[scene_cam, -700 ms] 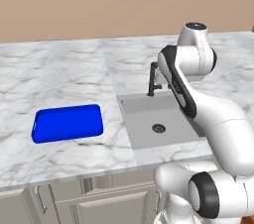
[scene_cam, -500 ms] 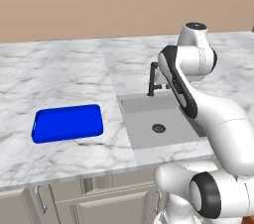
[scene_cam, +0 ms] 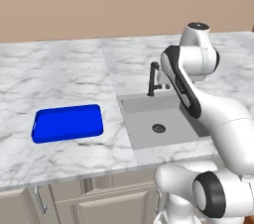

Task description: Pick up all produce items and place them in the sink. Turn on the sink faucet to wash them. Then turn the sink off and put them in the tray.

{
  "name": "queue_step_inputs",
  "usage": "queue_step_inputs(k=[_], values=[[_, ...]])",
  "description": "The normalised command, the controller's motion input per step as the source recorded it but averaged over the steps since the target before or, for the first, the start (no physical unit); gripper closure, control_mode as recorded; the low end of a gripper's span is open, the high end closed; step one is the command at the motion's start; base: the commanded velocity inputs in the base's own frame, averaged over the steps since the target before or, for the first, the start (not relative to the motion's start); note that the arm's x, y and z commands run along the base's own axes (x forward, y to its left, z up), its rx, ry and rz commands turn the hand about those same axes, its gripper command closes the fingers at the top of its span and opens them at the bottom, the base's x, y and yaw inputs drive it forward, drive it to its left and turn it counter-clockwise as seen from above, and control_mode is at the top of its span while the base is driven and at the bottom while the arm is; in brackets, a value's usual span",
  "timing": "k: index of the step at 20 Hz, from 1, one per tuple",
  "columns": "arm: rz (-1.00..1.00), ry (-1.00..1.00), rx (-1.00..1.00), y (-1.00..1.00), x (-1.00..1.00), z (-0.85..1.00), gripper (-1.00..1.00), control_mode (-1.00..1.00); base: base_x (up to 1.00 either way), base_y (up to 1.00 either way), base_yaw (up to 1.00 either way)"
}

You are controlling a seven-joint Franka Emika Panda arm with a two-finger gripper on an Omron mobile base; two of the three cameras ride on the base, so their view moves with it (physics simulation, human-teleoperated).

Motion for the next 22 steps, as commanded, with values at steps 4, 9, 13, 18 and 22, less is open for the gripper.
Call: queue_step_inputs(k=[4, 9, 13, 18, 22], values=[[0.0, 0.0, 0.0, 0.0, 0.0, 0.0, -1.0, 1.0, 0.0, -0.3, 0.0], [0.0, 0.0, 0.0, 0.0, 0.0, 0.0, -1.0, 1.0, 0.0, -0.41, 0.0], [0.0, 0.0, 0.0, 0.0, 0.0, 0.0, -1.0, 1.0, 0.04, -0.33, 0.0], [0.0, 0.0, 0.0, 0.0, 0.0, 0.0, -1.0, 1.0, 0.24, -0.08, 0.0], [0.0, 0.0, 0.0, 0.0, 0.0, 0.0, -1.0, 1.0, 0.37, 0.0, 0.0]])
